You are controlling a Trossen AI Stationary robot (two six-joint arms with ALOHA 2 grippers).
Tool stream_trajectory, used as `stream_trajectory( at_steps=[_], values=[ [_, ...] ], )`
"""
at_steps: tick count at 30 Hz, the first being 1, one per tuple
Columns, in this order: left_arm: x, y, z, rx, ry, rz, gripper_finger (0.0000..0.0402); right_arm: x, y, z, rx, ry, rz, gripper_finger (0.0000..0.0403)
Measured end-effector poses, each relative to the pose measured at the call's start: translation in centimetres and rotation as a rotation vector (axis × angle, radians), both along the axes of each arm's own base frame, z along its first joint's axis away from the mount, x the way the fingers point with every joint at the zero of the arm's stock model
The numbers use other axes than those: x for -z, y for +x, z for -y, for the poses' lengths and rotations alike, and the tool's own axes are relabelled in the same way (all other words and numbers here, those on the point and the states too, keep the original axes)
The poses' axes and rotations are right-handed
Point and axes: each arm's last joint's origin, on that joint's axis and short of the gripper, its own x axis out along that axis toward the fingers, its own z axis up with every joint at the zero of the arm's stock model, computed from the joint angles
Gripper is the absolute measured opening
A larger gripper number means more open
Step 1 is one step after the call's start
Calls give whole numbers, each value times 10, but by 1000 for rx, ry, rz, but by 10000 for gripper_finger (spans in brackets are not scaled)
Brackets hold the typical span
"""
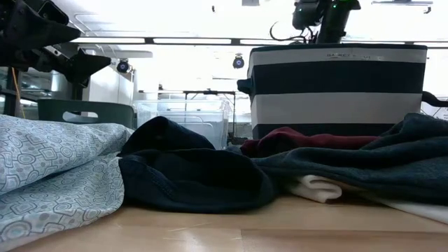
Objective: Pick & Place Cloths
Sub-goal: Put the blue shorts into the transparent bin
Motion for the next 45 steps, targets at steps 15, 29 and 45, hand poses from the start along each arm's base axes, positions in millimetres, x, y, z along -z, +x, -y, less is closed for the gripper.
stream_trajectory(
  at_steps=[15,29,45],
  values=[
    [0,0,0,0,0,0,337,-33,-14,-47,-37,-101,66,280],
    [0,0,0,0,0,0,337,-50,-36,-132,-218,-67,65,280],
    [0,0,0,0,0,0,337,-21,-72,-219,-734,-24,-105,280]
  ],
)
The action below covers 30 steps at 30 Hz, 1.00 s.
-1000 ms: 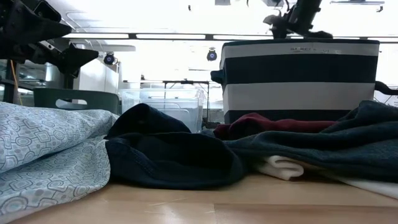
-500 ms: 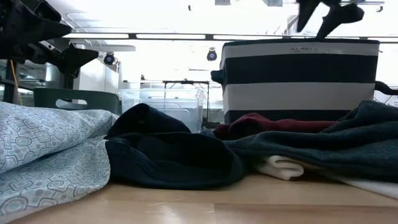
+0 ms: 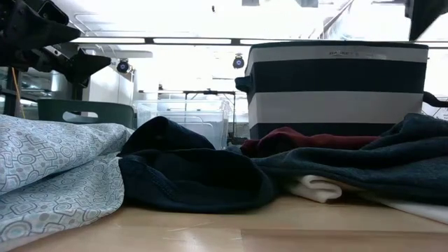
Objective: Pick & Place Cloths
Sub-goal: Put the blue shorts into the transparent bin
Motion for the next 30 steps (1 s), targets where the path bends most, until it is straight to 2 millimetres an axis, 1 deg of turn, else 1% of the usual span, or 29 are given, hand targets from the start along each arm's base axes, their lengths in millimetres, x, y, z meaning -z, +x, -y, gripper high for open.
stream_trajectory(
  at_steps=[5,9,14,18,21,23,30],
  values=[
    [0,0,0,0,0,0,337,26,-4,-16,-20,29,-17,280],
    [0,0,0,0,0,0,337,49,-4,-31,0,132,-33,280],
    [0,0,0,0,0,0,337,79,5,-48,189,294,3,280],
    [0,0,0,0,0,0,337,104,13,-57,328,362,58,280],
    [0,0,0,0,0,0,337,119,19,-61,403,371,68,280],
    [0,0,0,0,0,0,337,126,22,-64,421,356,51,280],
    [0,0,0,0,0,0,337,153,32,-71,530,277,-57,280]
  ],
)
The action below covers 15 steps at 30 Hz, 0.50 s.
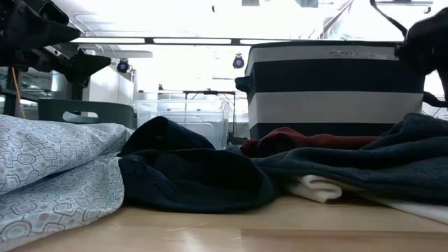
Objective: Pick & Place Cloths
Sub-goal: Put the blue shorts into the transparent bin
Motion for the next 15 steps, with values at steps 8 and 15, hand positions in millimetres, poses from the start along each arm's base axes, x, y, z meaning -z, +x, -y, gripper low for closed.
stream_trajectory(
  at_steps=[8,15],
  values=[
    [0,0,0,0,0,0,337,21,6,-5,171,-1,-104,273],
    [0,0,0,0,0,0,337,21,6,-6,247,23,-114,192]
  ],
)
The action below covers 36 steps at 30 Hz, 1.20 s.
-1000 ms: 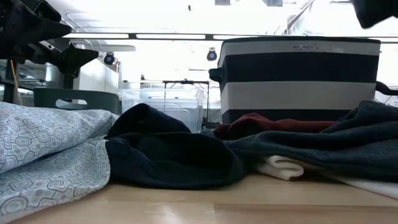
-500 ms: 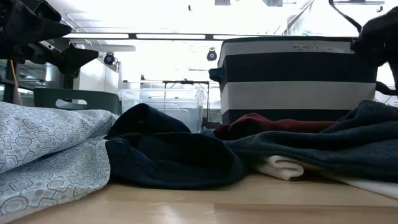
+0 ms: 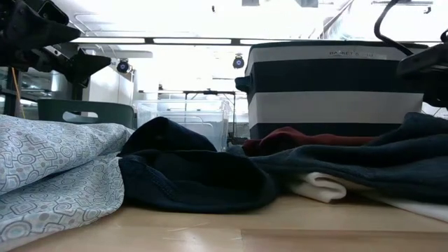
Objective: Pick & Place Cloths
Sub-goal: Put the blue shorts into the transparent bin
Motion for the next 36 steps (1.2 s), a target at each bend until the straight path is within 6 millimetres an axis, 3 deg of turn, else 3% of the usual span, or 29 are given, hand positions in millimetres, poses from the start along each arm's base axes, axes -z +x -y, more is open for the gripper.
stream_trajectory(
  at_steps=[9,15,27,36],
  values=[
    [0,0,0,0,-1,1,337,-4,3,-2,21,42,46,16],
    [0,0,0,4,-55,-6,337,-32,7,-3,22,38,143,6],
    [-1,0,-1,-28,-520,-41,337,-128,4,4,-92,-109,212,5],
    [-4,0,-2,-41,-638,-20,337,-184,9,8,-205,-298,437,4]
  ],
)
